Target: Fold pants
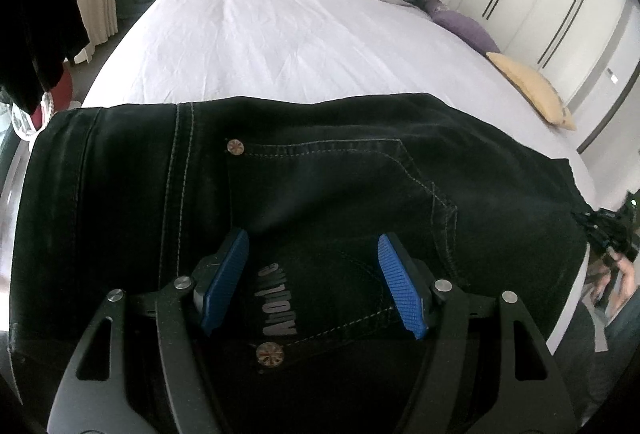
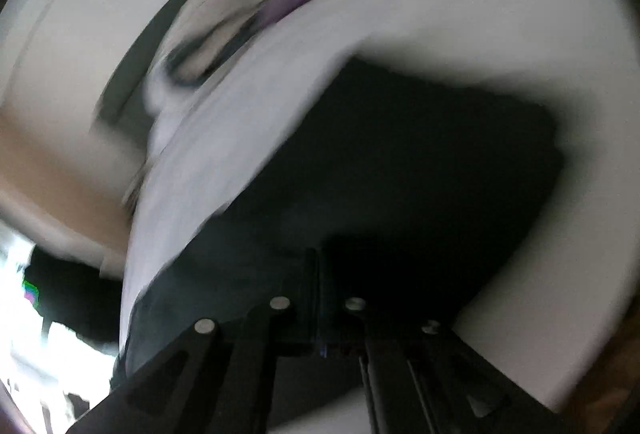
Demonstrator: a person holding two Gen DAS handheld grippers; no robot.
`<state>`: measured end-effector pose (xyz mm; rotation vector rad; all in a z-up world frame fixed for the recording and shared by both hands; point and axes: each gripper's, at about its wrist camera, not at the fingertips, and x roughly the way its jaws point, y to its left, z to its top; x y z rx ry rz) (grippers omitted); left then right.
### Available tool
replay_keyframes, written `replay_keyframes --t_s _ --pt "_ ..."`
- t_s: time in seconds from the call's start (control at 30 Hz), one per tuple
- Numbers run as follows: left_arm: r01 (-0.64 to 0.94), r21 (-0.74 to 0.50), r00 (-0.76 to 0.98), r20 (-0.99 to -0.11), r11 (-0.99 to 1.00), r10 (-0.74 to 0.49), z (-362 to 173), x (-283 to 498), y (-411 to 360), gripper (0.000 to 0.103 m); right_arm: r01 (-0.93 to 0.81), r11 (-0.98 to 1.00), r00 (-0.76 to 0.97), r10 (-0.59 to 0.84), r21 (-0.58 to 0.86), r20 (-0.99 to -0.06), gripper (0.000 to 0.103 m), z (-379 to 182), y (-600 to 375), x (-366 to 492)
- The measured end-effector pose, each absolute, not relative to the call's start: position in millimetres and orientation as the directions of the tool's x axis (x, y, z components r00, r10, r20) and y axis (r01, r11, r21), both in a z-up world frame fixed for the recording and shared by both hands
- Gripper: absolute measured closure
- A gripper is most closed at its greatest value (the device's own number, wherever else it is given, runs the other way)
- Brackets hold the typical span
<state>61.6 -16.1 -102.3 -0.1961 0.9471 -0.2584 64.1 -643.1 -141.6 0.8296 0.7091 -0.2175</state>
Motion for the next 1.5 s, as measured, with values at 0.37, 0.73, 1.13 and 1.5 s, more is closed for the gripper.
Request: replay_keyframes --t_s 0.37,0.73,1.13,1.5 --pt "0.125 -0.249 0.554 -0.786 0.96 -0.275 -101 63 -19 0.037 0.085 0.528 0.847 0.409 0.845 -0.341 0.037 -119 -603 67" --pt "0.125 -0.219 0.553 -0.794 0.968 -0.251 -100 62 -22 0.037 0.464 0.475 0.864 -0.054 0.748 -0.501 0.05 -155 -707 19" --pt "0.091 -0.216 0.556 -0.799 0.972 -0.229 -99 62 -24 0.035 0.429 0.369 0.875 0.054 0.824 -0.48 0.025 -171 -676 5" --pt "0.086 -0.225 0.563 -0.793 0.97 -0.234 -100 62 -17 0.035 0.369 0.268 0.907 0.104 0.89 -0.407 0.052 -165 -694 2"
